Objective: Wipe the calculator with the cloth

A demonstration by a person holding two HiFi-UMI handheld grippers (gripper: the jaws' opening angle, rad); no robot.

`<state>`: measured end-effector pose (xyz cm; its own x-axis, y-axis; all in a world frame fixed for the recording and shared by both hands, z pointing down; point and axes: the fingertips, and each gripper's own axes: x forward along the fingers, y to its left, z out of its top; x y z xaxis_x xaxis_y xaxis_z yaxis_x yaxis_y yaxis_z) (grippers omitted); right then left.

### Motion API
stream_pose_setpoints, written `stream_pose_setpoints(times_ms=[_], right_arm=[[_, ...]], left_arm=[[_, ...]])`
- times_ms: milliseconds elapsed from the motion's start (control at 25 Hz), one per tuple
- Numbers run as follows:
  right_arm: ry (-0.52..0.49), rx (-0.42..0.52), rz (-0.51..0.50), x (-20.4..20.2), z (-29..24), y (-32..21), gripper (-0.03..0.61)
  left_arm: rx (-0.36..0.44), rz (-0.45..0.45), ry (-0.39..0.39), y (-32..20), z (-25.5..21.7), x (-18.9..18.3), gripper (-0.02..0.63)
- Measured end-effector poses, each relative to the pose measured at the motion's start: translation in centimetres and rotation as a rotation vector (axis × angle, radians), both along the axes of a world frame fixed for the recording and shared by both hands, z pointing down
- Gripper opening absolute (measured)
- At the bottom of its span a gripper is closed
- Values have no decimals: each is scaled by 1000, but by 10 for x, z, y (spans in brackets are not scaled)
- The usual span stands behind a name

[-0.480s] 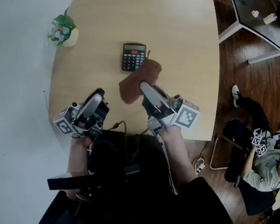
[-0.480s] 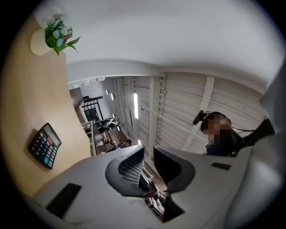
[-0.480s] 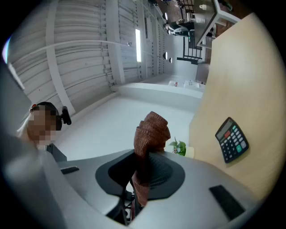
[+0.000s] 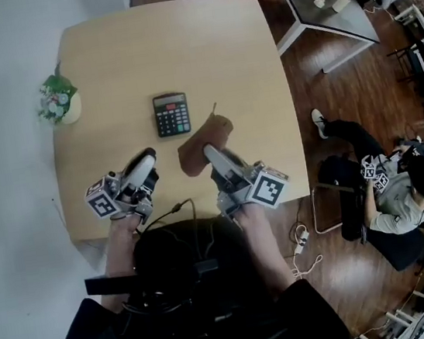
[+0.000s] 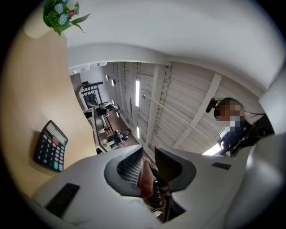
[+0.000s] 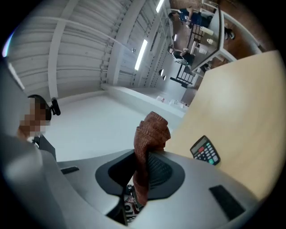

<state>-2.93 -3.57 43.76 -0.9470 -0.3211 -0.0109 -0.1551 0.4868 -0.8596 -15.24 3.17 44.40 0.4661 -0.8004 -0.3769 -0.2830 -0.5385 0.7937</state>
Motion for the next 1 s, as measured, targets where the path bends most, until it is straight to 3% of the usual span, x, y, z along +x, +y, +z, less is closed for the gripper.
stream_pose_setpoints(times_ms=[160, 320, 480, 760, 1000], right_arm=[[170, 43, 37, -3, 18, 19, 61], [312, 46, 52, 13, 36, 39, 61], [392, 81, 36, 15, 37, 46, 61], [546, 198, -119, 7, 75, 9, 61], [651, 287, -278, -31, 96, -9, 61]], left_arm=[[-78, 60, -115, -6, 48, 3, 95], [-201, 133, -123, -10, 115, 27, 95], [-308, 133, -167, -14, 162, 31, 123], [-396, 117, -173, -70, 216, 49, 147], [-522, 204, -96, -63, 227, 44, 137]])
